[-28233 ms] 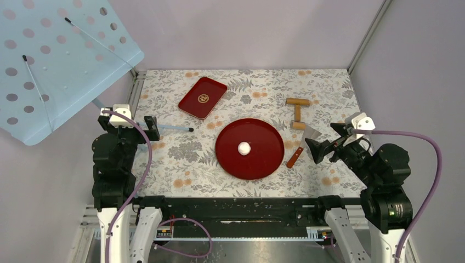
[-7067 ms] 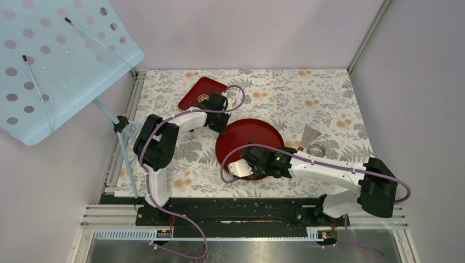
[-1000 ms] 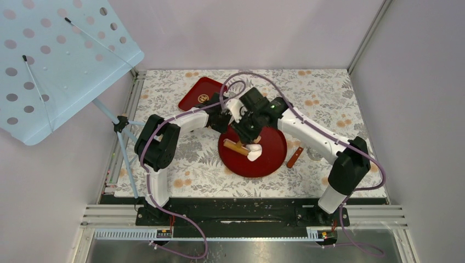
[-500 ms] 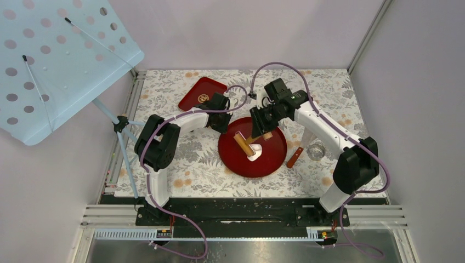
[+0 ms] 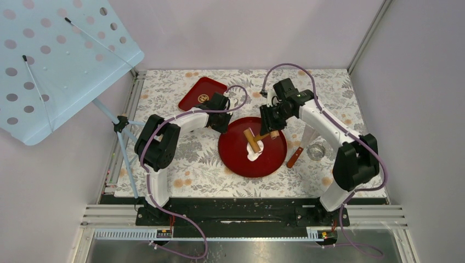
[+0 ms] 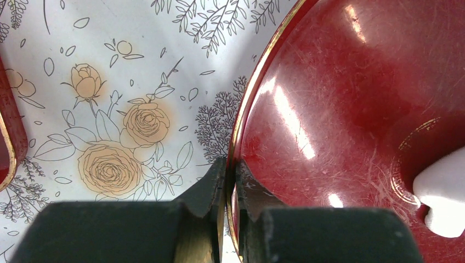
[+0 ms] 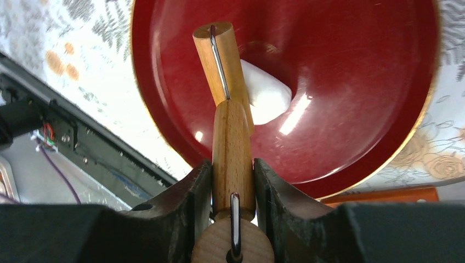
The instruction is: Roll out the dumpling wrappers from the dough
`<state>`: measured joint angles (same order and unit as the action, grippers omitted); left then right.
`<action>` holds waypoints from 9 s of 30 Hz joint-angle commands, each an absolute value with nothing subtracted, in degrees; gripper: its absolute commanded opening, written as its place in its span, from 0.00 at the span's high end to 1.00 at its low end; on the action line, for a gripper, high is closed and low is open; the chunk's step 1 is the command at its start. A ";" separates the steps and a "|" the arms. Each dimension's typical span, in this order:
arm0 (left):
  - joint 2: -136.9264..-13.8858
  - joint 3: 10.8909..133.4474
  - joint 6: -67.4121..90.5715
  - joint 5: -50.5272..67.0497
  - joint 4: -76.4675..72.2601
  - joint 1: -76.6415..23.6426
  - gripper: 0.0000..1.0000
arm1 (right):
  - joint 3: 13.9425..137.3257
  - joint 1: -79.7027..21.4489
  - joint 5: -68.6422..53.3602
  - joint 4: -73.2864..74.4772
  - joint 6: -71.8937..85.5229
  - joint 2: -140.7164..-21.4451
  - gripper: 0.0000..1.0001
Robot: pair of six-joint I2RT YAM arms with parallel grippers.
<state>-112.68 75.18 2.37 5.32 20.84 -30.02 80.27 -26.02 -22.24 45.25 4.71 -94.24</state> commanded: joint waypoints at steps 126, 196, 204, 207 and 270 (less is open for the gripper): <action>-114.24 74.72 0.88 2.95 22.17 -30.73 1.00 | 87.72 -28.70 -22.07 41.79 11.75 -100.54 1.00; -114.48 75.04 0.79 3.40 22.18 -30.57 1.00 | 62.76 -70.70 26.62 32.99 -28.54 -91.99 1.00; -114.43 75.02 0.79 3.48 22.24 -30.58 1.00 | 61.64 -69.46 28.29 29.78 -28.87 -92.67 1.00; -114.45 74.92 0.70 3.52 22.24 -30.58 1.00 | 61.98 -68.30 29.40 28.81 -29.40 -92.89 1.00; -114.36 74.99 0.62 3.72 22.19 -30.57 1.00 | 72.02 -59.23 22.27 33.29 -28.07 -90.70 1.00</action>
<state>-112.68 75.20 2.28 5.30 20.86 -30.06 72.36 -58.94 21.50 34.39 -29.58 -88.88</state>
